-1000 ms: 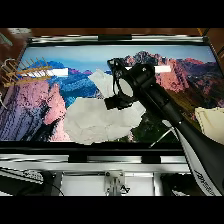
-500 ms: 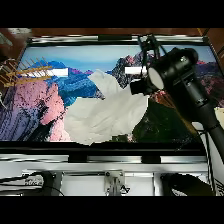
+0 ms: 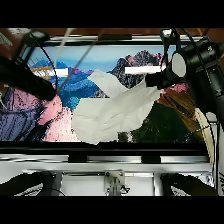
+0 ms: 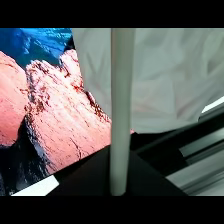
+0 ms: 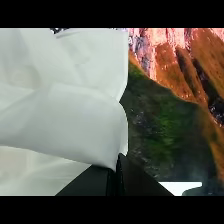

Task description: Fold the shirts.

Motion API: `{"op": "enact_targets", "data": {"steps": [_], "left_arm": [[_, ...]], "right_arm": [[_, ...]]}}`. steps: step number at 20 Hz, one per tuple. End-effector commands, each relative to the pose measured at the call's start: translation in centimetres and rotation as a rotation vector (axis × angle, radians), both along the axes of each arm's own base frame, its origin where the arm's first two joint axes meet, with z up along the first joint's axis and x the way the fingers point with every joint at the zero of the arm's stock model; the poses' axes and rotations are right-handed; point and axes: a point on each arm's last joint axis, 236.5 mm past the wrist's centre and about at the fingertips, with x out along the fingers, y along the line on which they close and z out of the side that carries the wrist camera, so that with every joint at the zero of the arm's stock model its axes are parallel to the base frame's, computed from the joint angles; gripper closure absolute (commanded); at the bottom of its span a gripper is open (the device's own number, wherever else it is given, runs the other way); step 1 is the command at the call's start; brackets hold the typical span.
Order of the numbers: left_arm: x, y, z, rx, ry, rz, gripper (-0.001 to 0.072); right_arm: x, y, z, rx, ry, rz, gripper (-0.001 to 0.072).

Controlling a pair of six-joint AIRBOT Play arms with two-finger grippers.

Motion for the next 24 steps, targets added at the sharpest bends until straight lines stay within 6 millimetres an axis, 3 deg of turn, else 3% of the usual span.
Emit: {"op": "enact_targets", "data": {"steps": [1, 4, 6, 9, 16, 21, 24], "left_arm": [[-7.6, -1.8, -3.5, 0.081, 0.115, -0.112, 0.0651], [-12.2, -1.4, -5.4, 0.136, 0.126, -0.169, 0.0651], [-14.1, -1.2, -5.4, 0.125, 0.115, -0.171, 0.0651], [-16.7, -2.6, -5.2, 0.085, 0.136, -0.248, 0.0651], [-16.3, -3.5, -4.3, 0.047, 0.042, -0.241, 0.0651], [-17.4, -2.0, -2.9, -0.002, 0.033, -0.19, 0.0652], [-19.2, -1.6, -3.0, 0.001, 0.089, -0.236, 0.0652]], "right_arm": [[1.1, -1.1, 0.4, 0.021, -0.029, -0.007, 0.0653], [1.3, -0.7, 0.2, 0.045, -0.024, 0.02, 0.0652], [1.2, -0.5, 0.2, 0.041, -0.02, 0.043, 0.0652], [1.0, 0.2, 0.1, 0.058, -0.008, 0.075, 0.0653], [0.6, 0.8, -0.1, 0.081, 0.008, 0.086, 0.0652], [0.5, 1.2, -0.2, 0.099, 0.013, 0.088, 0.0653], [0.5, 1.2, -0.2, 0.101, 0.012, 0.083, 0.0652]]}}
